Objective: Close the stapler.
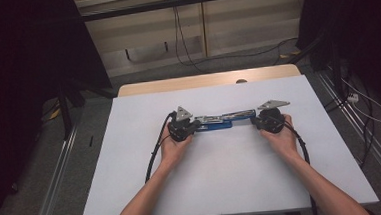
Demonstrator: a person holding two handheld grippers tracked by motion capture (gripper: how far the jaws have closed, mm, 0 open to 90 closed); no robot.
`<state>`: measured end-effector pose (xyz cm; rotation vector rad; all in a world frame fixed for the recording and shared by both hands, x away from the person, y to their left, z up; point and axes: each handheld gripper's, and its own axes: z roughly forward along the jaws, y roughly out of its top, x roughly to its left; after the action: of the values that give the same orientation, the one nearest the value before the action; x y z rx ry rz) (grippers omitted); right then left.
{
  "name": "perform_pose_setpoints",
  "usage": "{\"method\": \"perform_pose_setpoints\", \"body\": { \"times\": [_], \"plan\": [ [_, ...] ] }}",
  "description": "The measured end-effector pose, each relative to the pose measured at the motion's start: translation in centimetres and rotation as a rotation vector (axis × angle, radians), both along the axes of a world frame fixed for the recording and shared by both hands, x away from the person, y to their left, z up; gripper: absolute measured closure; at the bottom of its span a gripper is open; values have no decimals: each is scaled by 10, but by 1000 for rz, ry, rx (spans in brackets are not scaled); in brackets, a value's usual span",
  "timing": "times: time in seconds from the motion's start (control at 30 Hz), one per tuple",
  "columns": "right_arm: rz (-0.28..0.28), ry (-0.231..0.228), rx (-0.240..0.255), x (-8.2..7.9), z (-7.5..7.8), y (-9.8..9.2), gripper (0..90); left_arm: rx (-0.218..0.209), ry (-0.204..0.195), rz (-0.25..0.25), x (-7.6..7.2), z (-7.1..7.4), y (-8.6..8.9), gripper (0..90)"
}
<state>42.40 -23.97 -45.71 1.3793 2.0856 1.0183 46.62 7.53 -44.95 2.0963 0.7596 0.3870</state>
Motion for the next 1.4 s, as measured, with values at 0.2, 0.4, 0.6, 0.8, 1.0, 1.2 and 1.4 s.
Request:
{"method": "perform_pose_setpoints", "body": {
  "times": [0.2,0.4,0.6,0.8,1.0,1.2,1.4],
  "plan": [
    [0,-13,8,0,1,0,900,-1,0,0,0,0,0,900],
    [7,-21,14,0,1,1,900,-2,1,2,0,0,0,900],
    [12,-25,18,0,1,3,900,-11,7,3,0,0,0,900],
    [10,-36,24,0,3,2,900,-13,9,5,0,0,0,900],
    [11,-40,32,0,3,3,900,-11,8,7,0,0,0,900],
    [23,-65,46,-1,5,4,900,-15,7,6,0,-1,0,900],
    [36,-91,88,-3,8,5,900,-27,21,11,1,-1,0,900]
  ]
}}
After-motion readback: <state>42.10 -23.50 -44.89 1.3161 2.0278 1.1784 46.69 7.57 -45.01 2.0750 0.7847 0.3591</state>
